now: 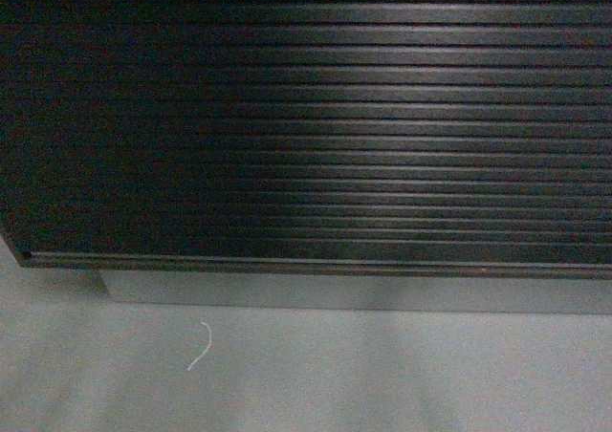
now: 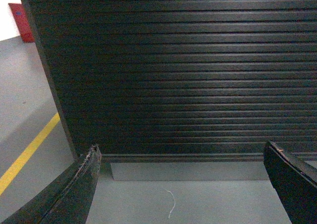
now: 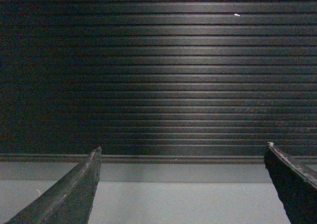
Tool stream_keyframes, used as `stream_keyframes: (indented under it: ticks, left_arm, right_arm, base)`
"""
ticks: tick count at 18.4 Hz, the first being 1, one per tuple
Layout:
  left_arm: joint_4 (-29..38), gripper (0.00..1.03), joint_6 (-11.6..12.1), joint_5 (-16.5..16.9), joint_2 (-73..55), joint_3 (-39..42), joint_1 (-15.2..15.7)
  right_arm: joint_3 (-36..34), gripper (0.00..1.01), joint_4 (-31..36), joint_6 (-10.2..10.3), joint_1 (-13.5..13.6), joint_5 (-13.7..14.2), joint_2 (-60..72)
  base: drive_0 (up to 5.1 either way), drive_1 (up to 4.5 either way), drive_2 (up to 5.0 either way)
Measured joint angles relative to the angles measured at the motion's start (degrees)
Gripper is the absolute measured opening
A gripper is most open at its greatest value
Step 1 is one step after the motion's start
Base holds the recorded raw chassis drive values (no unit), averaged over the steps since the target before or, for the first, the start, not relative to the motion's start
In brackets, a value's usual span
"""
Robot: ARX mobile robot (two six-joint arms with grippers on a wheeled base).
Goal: Place dark red mango on scale at checkout
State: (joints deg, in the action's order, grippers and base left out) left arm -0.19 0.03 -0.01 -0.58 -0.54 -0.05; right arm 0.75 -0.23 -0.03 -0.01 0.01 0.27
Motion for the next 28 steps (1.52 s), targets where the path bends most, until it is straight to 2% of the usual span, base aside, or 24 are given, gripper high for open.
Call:
stream_keyframes:
  ticks: [22, 28]
  left_arm:
    - [-0.02, 0.98, 0.00, 0.00, 0.00, 0.00, 0.00]
    - [0.00, 0.98, 0.00, 0.02, 0.00, 0.00, 0.00]
  right_arm:
    - [0.00, 0.98, -0.04, 0.00, 0.00, 0.00, 0.00]
    - [0.00, 0.98, 0.00, 0.00, 0.00, -0.02, 0.00]
  base:
    - [0.0, 2.55, -2.5]
    - [0.0, 0.33, -0.3]
